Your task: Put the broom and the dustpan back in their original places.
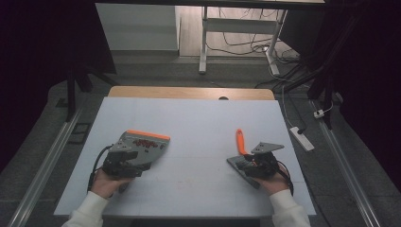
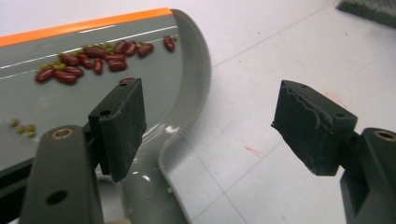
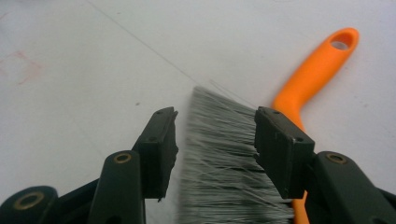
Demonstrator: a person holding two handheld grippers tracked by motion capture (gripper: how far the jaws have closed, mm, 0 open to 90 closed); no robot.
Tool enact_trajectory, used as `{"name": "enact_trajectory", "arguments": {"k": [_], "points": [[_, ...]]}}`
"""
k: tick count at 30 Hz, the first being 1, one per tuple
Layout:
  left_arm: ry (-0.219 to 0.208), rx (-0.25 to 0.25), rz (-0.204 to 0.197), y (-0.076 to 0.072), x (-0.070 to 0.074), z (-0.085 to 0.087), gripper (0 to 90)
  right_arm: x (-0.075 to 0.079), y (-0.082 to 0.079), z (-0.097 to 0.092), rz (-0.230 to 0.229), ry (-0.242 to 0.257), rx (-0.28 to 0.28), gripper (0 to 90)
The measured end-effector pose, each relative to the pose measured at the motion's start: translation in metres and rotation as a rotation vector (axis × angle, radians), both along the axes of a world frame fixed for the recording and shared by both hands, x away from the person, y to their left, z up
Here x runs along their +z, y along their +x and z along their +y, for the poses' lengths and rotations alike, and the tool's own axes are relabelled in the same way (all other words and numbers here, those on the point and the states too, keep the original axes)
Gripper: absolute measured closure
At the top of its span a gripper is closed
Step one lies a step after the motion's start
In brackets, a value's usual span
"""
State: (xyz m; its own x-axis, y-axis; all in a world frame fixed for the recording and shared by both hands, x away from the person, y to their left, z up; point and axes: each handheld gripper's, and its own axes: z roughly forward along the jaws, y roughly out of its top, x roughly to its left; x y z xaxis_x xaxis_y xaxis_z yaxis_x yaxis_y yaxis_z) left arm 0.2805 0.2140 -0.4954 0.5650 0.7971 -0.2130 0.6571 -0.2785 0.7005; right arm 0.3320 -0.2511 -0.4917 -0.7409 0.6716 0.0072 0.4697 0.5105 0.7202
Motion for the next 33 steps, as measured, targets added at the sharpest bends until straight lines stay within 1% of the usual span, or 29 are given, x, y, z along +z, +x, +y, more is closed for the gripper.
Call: {"name": "enact_trajectory", "arguments": {"k": [5,8,10,16,22,27,30,33], "points": [[0.003,-0.040,0.012,-0.001,0.000,-0.002,25.7,0.000,-0.008,0.000,-0.016,0.001,0.013,48.2],[0.004,-0.060,0.019,-0.003,0.000,-0.004,25.7,0.000,-0.011,0.001,-0.030,0.005,0.018,48.2],[0.013,-0.074,0.025,-0.003,-0.001,-0.006,25.6,0.000,-0.012,0.001,-0.041,0.003,0.022,48.2],[0.011,-0.090,0.045,-0.004,-0.004,-0.008,25.5,0.002,-0.013,0.001,-0.058,0.010,0.026,48.2],[0.010,-0.081,0.044,-0.004,-0.005,-0.007,25.4,0.004,-0.013,0.000,-0.065,0.017,0.025,48.2],[0.008,-0.081,0.058,-0.003,-0.006,-0.008,25.2,0.003,-0.013,0.000,-0.063,0.017,0.028,48.2],[0.011,-0.060,0.050,-0.003,-0.005,-0.007,25.0,0.003,-0.013,0.000,-0.066,0.016,0.033,48.2],[0.003,-0.056,0.051,-0.003,-0.005,-0.005,24.8,0.003,-0.013,0.001,-0.064,0.019,0.037,47.9]]}}
